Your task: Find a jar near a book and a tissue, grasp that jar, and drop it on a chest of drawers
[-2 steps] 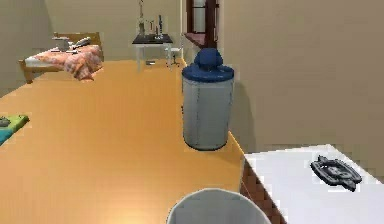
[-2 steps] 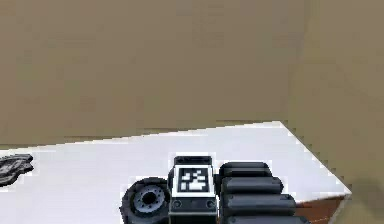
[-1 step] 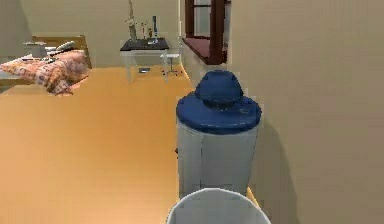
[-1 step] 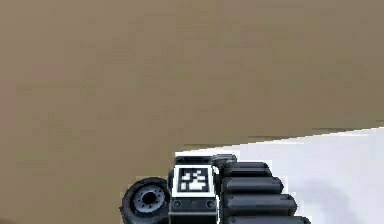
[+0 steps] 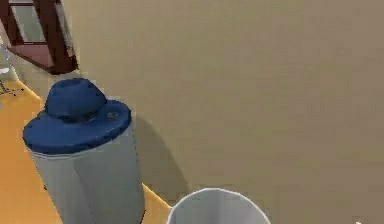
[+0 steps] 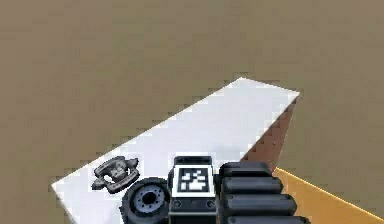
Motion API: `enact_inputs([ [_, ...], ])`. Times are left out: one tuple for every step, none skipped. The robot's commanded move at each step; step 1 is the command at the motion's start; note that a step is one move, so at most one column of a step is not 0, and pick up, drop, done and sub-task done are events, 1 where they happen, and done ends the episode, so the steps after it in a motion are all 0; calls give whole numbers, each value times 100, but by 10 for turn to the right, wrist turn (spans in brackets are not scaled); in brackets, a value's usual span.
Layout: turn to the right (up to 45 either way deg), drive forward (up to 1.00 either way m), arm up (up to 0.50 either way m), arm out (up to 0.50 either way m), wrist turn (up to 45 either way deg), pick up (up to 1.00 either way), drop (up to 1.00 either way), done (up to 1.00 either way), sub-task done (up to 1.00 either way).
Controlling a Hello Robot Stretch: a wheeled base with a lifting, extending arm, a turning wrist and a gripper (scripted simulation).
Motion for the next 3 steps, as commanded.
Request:
enact_inputs([
  [0, 20, 0, 0, 0, 0, 0, 0, 0],
  [390, 0, 0, 0, 0, 0, 0, 0, 0],
  [0, 25, 0, 0, 0, 0, 0, 0, 0],
])
